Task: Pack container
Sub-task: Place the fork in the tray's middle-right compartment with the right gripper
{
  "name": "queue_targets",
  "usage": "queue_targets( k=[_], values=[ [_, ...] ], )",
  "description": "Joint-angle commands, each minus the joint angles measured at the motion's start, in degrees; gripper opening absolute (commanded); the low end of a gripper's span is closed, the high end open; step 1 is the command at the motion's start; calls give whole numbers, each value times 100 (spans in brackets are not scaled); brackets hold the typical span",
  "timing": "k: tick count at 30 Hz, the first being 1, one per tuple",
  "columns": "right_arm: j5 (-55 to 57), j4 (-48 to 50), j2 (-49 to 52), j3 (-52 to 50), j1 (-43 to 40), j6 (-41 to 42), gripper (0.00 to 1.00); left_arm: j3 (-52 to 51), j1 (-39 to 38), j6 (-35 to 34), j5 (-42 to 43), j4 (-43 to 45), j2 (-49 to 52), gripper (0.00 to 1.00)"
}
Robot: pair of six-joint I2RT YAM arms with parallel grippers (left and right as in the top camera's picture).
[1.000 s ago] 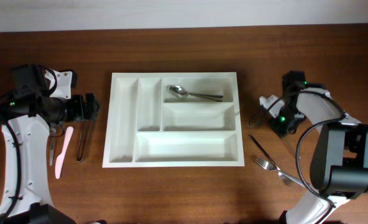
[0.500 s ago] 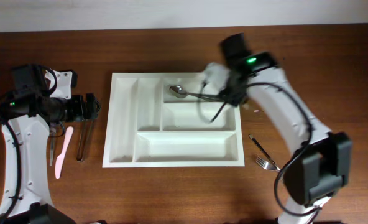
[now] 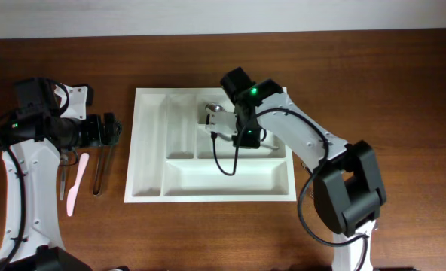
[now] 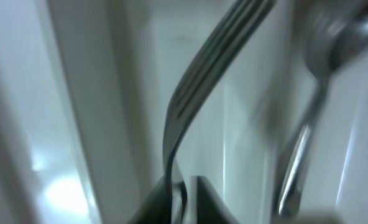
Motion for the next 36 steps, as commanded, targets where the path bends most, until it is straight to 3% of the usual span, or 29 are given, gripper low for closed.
queue_targets(
  k=[1,5,12,20,25,29,32,36],
  values=[
    [413,127,-76,61,94,299,46,103,28,92,101,-7,-13,99],
    [1226,-234,-323,516,50,708,48,103,28,92,101,-4,-13,99],
    [1412,-920,-1073,1198,-514,1259,52,103,28,92,101,-4,-13,99],
    [1554,-999,-2874,975,-1478,1639,62,103,28,92,101,-7,-13,99],
    [901,-973,-3845,-22,-2632,2229,62,103,28,92,101,-4,-13,99],
    [424,-811,-4192,-1478,-3462,2350,62,103,28,92,101,-4,-13,99],
    [350,-544,-4122,-2769,-3751,2223,65,103,28,92,101,-7,-13,99],
    [350,-505,-3860,-3650,-3709,1801,65,103,28,92,101,-4,-13,99]
  ],
)
